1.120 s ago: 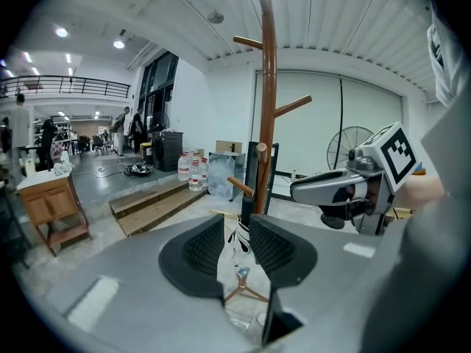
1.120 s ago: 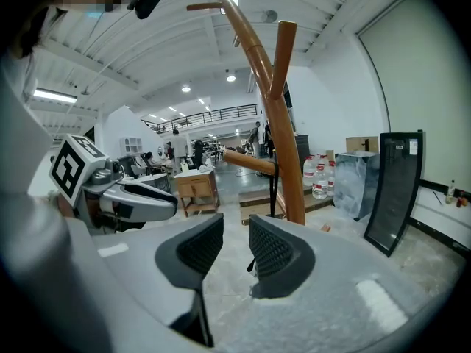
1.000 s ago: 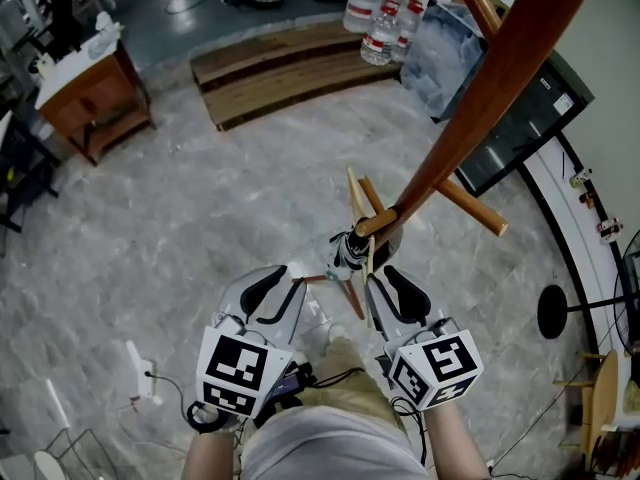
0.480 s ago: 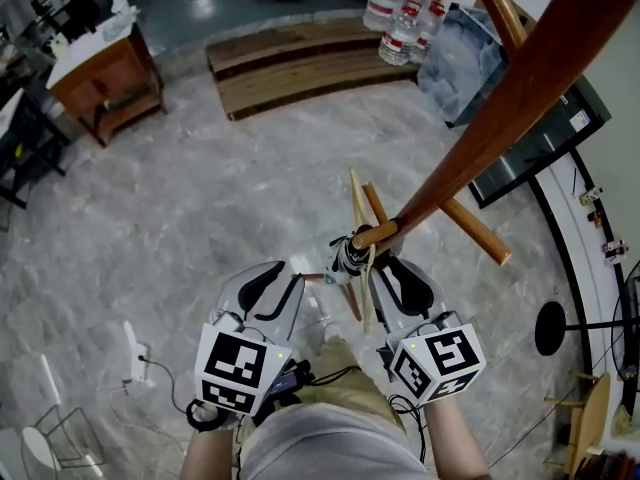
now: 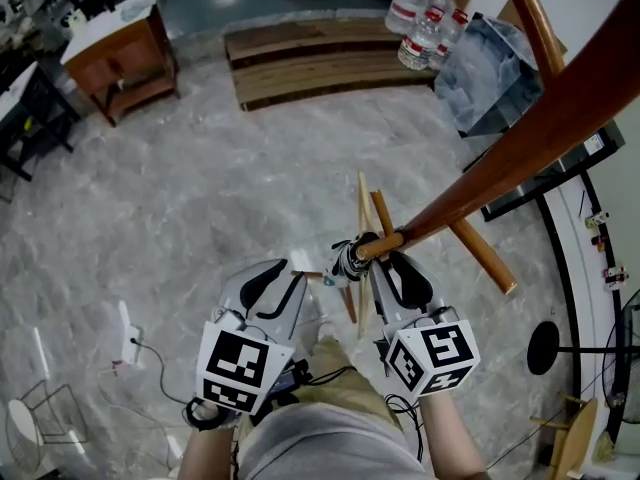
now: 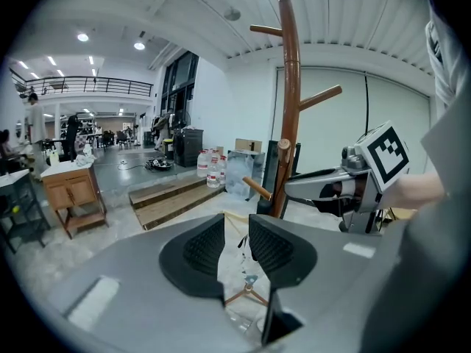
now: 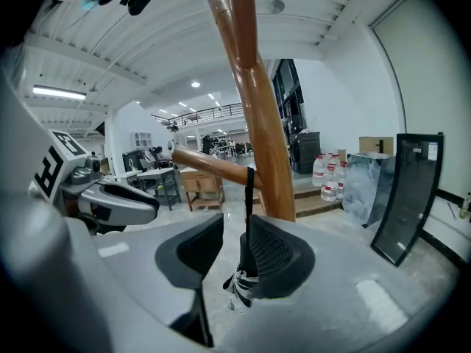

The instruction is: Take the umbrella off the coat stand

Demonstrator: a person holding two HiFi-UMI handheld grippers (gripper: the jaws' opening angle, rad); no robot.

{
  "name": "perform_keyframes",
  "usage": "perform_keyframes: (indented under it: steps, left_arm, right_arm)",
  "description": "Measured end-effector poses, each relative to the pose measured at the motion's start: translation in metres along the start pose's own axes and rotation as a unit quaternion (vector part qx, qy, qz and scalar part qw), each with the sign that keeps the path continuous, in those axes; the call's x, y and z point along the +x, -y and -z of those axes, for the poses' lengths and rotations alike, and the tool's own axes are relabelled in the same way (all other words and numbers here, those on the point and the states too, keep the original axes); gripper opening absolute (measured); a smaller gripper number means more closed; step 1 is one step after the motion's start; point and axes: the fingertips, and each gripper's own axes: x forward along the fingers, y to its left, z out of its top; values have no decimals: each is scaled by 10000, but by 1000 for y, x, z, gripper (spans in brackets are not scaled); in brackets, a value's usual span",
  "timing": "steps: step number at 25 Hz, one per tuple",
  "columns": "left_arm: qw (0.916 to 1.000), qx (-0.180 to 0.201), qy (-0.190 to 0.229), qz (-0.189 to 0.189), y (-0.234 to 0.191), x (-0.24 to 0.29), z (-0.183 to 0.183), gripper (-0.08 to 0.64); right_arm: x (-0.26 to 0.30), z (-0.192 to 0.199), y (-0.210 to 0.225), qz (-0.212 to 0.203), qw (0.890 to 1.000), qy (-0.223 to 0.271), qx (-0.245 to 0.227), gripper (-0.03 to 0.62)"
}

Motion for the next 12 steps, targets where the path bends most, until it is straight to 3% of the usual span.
perform_keyframes:
  steps: [12]
  left_arm:
    - [9997, -147, -21, -170, -5, 5, 5, 101]
  right_arm:
    - [12, 4, 10, 56, 9999, -107, -56, 44]
